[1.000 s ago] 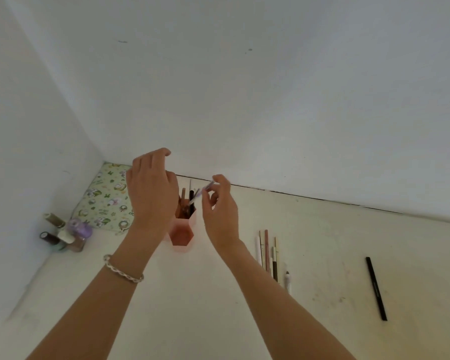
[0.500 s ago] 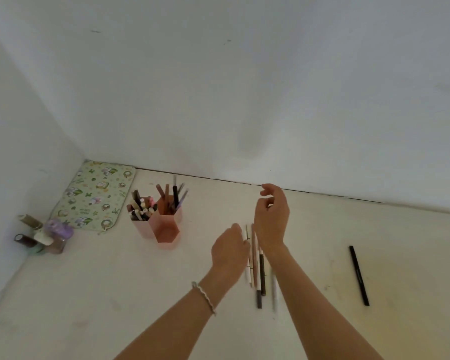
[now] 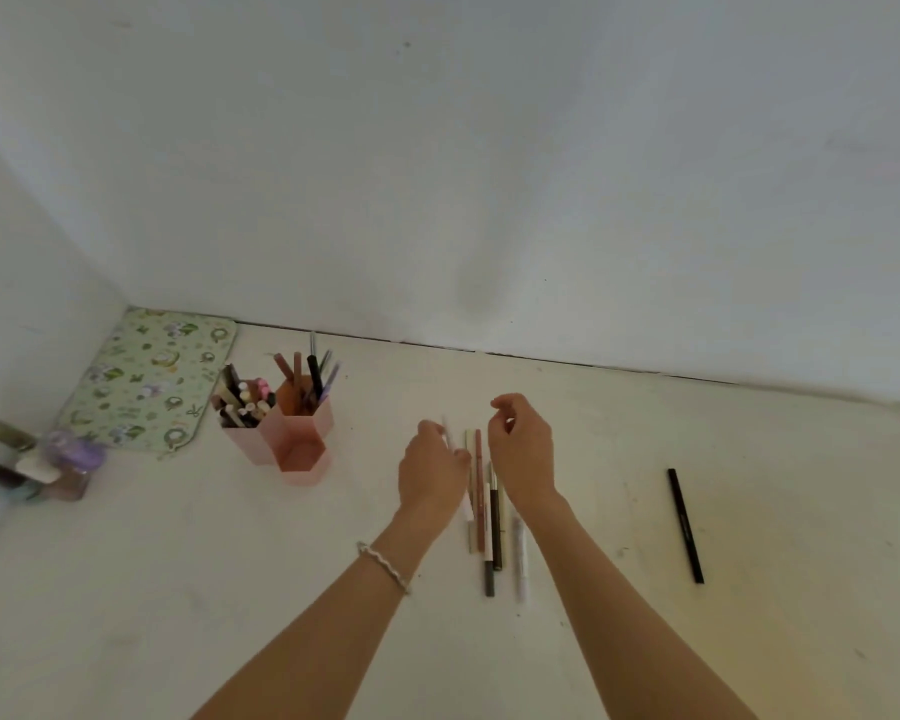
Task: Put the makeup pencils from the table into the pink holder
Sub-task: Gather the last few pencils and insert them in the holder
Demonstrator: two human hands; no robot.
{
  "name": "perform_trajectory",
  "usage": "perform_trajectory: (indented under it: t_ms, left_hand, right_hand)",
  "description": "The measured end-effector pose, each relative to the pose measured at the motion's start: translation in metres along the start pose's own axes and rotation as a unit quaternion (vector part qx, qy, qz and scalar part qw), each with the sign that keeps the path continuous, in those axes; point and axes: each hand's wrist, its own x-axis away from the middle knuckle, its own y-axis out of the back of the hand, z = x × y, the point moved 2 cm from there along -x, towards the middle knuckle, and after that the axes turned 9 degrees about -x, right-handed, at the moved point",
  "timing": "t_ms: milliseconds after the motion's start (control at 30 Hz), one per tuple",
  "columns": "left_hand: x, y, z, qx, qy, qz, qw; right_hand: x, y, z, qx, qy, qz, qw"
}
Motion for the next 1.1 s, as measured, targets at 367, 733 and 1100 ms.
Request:
perform_trajectory:
  t_ms: [367,733,1100]
  left_hand:
    - [0.007,0.117,-0.017,0.100,-0.221,-0.229,0.943]
    - [-0.033,0.169,0.032,-0.290,-0.109,-0.262,0.914]
    - [-0.024,0.212,0.038,-0.181,-0.144,-0.374,0.898]
  right_hand:
    - [0.024,-0.052,-0.009,0.207,-0.005,0.158,0.965]
    - [0.000,-0.030,0.063,-0.069,0.103,0.000,0.992]
    - [0.024,-0.092,0.143,-0.177,0.207,0.054,0.961]
